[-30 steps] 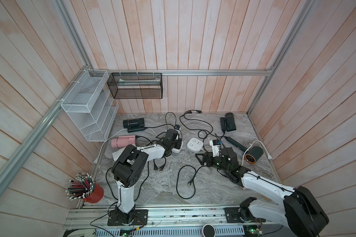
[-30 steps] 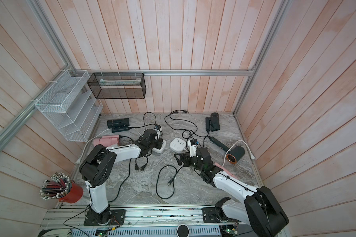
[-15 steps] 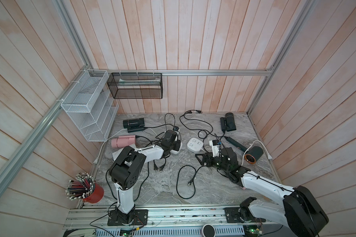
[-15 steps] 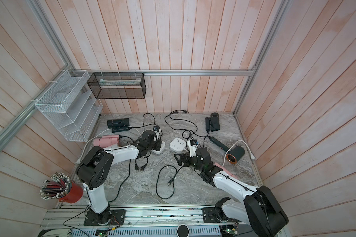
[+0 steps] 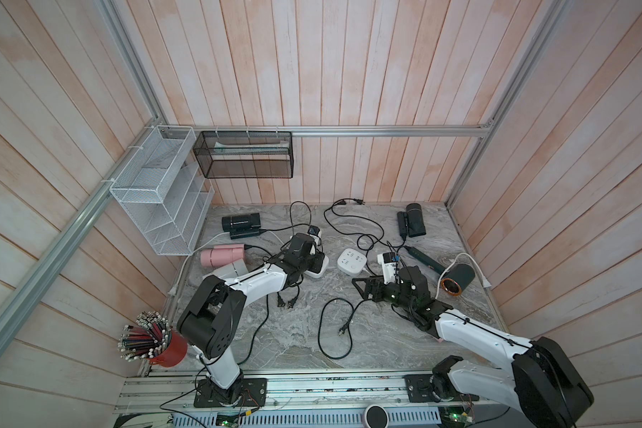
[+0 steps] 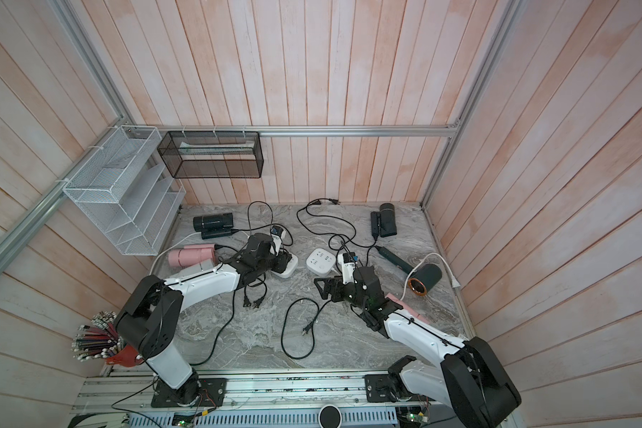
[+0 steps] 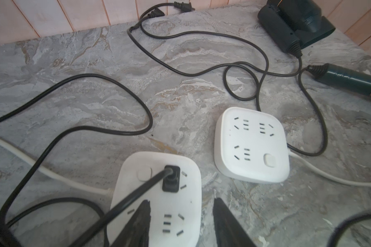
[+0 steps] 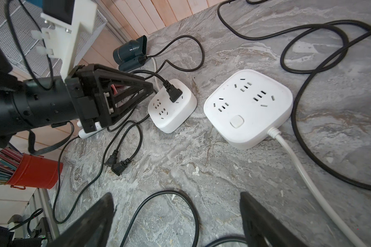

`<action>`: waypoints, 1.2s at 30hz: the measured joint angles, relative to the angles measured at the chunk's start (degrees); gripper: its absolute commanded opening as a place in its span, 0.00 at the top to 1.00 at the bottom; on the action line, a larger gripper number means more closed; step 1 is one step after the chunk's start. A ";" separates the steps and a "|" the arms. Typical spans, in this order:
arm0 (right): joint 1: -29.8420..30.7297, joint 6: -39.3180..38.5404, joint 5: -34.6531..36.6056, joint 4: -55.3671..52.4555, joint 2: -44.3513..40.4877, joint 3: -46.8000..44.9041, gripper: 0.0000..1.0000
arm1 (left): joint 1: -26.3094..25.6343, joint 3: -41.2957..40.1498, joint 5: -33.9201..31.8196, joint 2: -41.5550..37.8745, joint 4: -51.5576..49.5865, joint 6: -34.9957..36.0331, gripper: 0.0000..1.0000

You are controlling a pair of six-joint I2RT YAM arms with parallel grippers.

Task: Charge the blow dryers
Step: Insert the plug into the socket, then pick up the plug from the center of the board.

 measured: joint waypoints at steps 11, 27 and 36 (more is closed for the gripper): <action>4.17 -1.81 2.23 -5.86 -1.05 2.84 0.22 | 0.24 -12.13 3.13 -19.43 -5.16 -10.60 0.13; 14.75 0.46 14.32 -12.24 27.52 26.80 0.17 | 17.42 -22.69 19.21 -30.08 -5.92 -22.97 0.00; 17.59 1.16 15.89 -12.81 33.07 29.46 0.35 | 23.65 -22.93 18.03 -32.98 -10.82 -23.30 0.11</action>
